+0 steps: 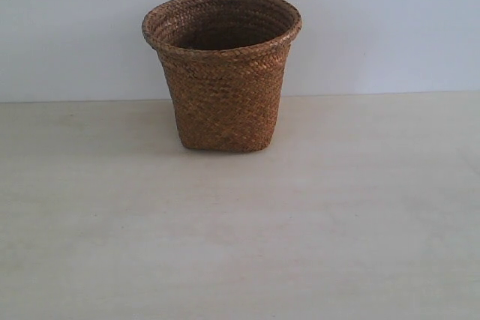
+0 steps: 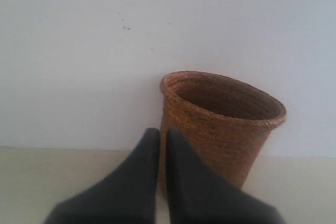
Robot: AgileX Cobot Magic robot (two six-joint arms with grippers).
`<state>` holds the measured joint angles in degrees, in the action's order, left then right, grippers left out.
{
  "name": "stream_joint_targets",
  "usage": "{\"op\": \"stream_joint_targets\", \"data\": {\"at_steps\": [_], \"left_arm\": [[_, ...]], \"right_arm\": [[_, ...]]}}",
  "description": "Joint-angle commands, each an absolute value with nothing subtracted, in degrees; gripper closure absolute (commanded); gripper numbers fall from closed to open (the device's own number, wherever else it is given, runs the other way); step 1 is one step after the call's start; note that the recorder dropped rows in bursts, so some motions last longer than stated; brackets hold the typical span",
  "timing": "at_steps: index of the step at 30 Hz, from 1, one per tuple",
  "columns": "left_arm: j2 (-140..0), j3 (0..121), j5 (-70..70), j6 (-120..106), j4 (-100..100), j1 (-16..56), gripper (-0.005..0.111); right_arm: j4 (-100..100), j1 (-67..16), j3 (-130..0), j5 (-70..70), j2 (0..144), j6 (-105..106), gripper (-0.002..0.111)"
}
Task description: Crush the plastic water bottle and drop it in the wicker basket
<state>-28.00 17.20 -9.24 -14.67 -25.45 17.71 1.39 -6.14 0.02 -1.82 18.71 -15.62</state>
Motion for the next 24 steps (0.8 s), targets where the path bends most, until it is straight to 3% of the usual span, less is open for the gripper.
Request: {"op": "stream_joint_targets", "data": {"at_steps": [1,8,15,24], "left_arm": [[-27.76,16.05,-3.75,13.31,2.52,15.45,0.103],[-23.2,13.94,3.51,13.89,2.87,7.88,0.103],[-6.71,7.52,10.32,5.09,2.08,2.51,0.103],[-4.77,4.79,15.52,0.0,-1.04,-1.06,0.103]], "right_arm": [[0.86,-5.83,0.0,-1.79,18.5,-15.54,0.108],[0.86,-5.83,0.0,-1.79,18.5,-15.54,0.108],[0.86,-5.83,0.0,-1.79,18.5,-15.54,0.108],[0.86,-5.83,0.0,-1.79,18.5,-15.54,0.108]]}}
